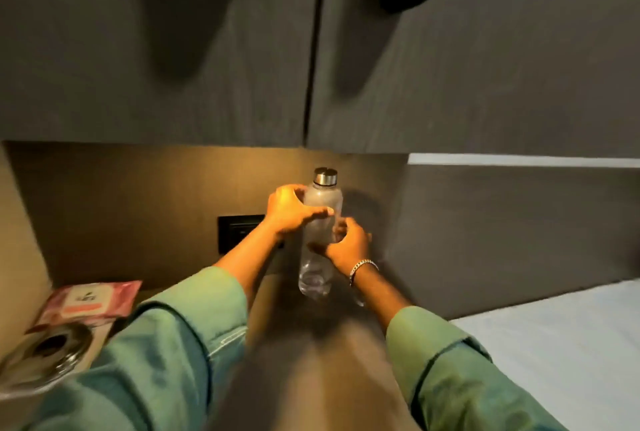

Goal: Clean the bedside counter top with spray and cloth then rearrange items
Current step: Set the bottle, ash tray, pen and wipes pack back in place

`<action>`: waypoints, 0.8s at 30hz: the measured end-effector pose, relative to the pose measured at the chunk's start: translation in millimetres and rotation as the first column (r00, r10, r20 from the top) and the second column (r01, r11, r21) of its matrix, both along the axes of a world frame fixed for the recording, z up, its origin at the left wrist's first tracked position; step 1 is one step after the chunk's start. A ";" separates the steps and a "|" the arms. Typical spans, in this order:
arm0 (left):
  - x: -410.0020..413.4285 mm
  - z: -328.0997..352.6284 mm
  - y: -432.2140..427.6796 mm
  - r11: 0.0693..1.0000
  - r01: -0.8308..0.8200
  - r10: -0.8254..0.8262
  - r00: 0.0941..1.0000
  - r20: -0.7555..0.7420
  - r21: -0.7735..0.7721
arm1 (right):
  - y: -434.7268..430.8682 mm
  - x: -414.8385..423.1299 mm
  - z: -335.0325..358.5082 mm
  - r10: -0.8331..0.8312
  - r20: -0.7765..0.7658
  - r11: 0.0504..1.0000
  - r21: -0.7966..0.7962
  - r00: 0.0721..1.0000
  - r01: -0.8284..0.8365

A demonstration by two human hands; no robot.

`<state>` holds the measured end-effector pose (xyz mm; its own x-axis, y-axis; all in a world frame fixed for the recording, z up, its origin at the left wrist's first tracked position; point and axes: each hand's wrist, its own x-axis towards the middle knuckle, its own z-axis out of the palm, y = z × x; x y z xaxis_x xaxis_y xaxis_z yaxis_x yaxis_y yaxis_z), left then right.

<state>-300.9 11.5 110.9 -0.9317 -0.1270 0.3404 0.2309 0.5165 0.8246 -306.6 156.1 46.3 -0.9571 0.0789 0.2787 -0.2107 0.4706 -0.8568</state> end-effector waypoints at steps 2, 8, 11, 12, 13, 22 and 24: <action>-13.7 -0.4 35.0 0.999 0.050 -0.050 0.999 0.021 -0.018 | 35.9 -9.1 -0.7 -0.025 0.013 0.999 -0.030 1.000 0.025; -47.8 -17.5 91.5 0.994 0.100 -0.100 0.995 0.010 0.041 | 93.0 -42.8 -9.0 -0.110 -0.006 0.993 0.049 0.994 0.111; -63.9 -26.4 98.3 0.997 0.075 -0.076 0.997 0.020 0.036 | 103.0 -65.9 -17.2 -0.078 0.013 0.995 0.055 0.997 0.077; -68.8 -30.5 99.2 0.996 0.072 -0.074 0.997 0.026 0.042 | 104.4 -72.7 -20.3 -0.065 0.023 0.996 0.056 0.998 0.063; -74.0 -34.7 99.4 0.996 0.072 -0.074 0.997 0.032 0.047 | 105.4 -79.0 -23.7 -0.055 0.032 0.997 0.058 0.998 0.053; -97.2 -56.2 102.2 0.985 0.115 -0.123 0.991 0.056 0.129 | 110.8 -111.5 -36.8 -0.005 0.019 0.996 0.090 1.000 0.003; -95.9 -58.4 99.5 0.986 0.123 -0.133 0.987 0.090 0.112 | 112.4 -112.9 -40.7 0.000 0.022 0.997 0.084 1.000 -0.002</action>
